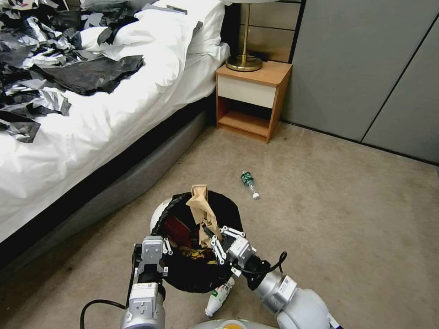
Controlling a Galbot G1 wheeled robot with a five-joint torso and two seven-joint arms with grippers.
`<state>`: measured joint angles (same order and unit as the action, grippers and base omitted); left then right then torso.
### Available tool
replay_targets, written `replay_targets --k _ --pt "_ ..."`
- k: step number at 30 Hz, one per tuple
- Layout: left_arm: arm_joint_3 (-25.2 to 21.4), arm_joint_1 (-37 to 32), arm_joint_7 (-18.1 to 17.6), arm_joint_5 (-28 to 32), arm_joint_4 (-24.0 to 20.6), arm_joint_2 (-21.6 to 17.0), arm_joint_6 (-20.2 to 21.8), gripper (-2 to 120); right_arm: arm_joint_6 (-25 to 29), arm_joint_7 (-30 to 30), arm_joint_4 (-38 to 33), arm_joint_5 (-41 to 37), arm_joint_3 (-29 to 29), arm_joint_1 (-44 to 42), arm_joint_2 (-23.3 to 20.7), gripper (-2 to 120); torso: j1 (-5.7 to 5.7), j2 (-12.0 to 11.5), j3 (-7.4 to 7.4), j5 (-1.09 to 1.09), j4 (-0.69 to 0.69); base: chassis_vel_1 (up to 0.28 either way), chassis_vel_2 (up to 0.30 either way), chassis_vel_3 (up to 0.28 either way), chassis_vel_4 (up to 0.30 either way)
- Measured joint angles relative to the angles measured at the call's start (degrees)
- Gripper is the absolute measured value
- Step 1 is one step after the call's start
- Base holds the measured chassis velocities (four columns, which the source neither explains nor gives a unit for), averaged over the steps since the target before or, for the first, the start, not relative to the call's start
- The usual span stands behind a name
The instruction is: Pick up the trash bin, then pick up the garbage from the floor and place it into the trash bin.
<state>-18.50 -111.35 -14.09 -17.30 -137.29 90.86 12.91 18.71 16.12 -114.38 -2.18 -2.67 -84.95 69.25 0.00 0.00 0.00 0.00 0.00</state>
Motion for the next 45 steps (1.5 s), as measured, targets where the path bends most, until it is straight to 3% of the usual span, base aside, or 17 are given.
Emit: replay_targets --k 5,8,20,22,29,31,45 --pt "0.0 0.0 0.0 0.1 -0.2 0.0 0.0 0 0.2 -0.1 1.1 0.7 0.0 -0.2 0.3 0 0.0 0.0 0.0 0.0 0.0 0.0 0.0 0.0 0.0" --pt "0.0 0.0 0.0 0.1 -0.2 0.0 0.0 0 0.3 -0.3 1.4 0.8 -0.1 -0.2 0.5 9 0.0 0.0 0.0 0.0 0.0 0.0 0.0 0.0 0.0" --pt "0.9 -0.3 -0.1 -0.4 -0.4 0.1 0.0 0 0.0 -0.6 1.3 0.6 -0.8 0.2 0.9 51 0.0 0.0 0.0 0.0 0.0 0.0 0.0 0.0 0.0" --pt "1.1 -0.4 -0.1 -0.3 -0.4 0.1 0.0 0 -0.2 -0.7 1.1 0.6 -0.9 0.2 1.0 63 0.0 0.0 0.0 0.0 0.0 0.0 0.0 0.0 0.0" --pt "1.2 -0.5 -0.2 -0.3 -0.4 0.1 0.0 0 -0.3 -0.8 1.0 0.8 -1.0 0.2 1.1 81 0.0 0.0 0.0 0.0 0.0 0.0 0.0 0.0 0.0" --pt "1.2 -0.5 -0.2 -0.2 -0.4 0.1 0.0 0 -0.3 -0.8 0.9 0.8 -1.0 0.2 1.1 95 0.0 0.0 0.0 0.0 0.0 0.0 0.0 0.0 0.0" --pt "1.3 -0.6 -0.1 -0.2 -0.6 0.1 1.2 0 -0.2 -0.8 -0.3 1.1 -0.7 0.2 0.8 100 0.01 0.0 0.0 0.0 0.0 0.0 0.0 0.0 0.0"
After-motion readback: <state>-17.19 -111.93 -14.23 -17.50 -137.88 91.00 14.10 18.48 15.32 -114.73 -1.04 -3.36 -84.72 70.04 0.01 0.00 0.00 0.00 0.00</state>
